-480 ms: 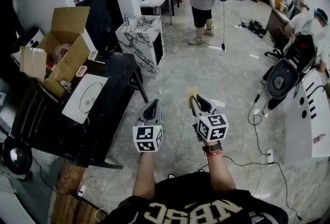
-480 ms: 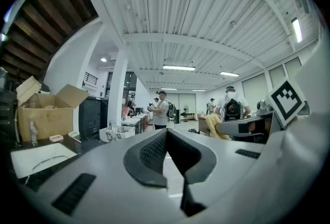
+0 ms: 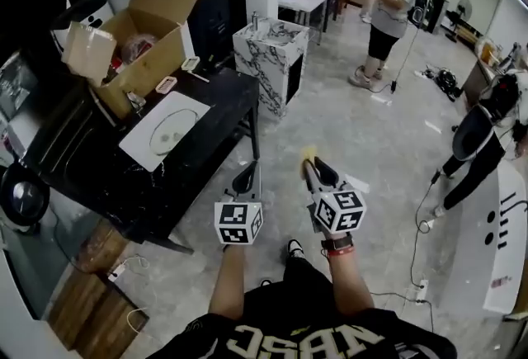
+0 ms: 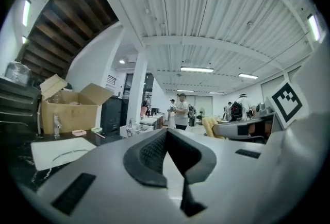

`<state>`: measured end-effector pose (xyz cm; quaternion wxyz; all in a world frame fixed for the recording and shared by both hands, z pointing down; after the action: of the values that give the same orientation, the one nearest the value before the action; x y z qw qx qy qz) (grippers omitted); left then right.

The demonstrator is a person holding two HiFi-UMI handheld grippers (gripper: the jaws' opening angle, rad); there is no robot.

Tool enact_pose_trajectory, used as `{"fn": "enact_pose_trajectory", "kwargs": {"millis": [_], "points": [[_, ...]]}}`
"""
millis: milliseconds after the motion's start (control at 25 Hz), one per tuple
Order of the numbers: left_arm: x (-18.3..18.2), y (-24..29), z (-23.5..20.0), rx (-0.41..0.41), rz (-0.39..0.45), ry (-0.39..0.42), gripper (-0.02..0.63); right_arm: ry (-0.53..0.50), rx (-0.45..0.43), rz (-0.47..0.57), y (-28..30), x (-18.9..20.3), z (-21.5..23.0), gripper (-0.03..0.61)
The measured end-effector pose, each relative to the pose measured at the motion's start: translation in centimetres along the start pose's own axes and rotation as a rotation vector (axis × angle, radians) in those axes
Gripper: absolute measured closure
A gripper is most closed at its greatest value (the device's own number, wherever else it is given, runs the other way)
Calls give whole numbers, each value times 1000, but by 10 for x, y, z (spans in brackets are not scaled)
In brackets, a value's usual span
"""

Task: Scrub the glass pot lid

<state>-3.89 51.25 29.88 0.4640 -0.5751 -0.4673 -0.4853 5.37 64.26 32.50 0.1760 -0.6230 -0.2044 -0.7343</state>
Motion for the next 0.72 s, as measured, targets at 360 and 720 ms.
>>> {"fn": "enact_pose_trajectory", "kwargs": {"millis": [360,720], "points": [[5,63,-103,-220,11,33,601,12,-268,-22,152,1,-15,500],[-10,144,-155,-417,28,67,601,36,-442,-30,270,-27,17,505]]}}
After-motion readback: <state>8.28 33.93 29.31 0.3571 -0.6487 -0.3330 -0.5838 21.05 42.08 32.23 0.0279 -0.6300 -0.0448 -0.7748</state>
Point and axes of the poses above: the fingertips, and each gripper's own axes: y forward along the fingers, z to its right, x out of its underside, the point moved 2 cm from there along -y, backward along the fingers, and after that the axes turned 3 degrees about z, right-handed, at the moved point
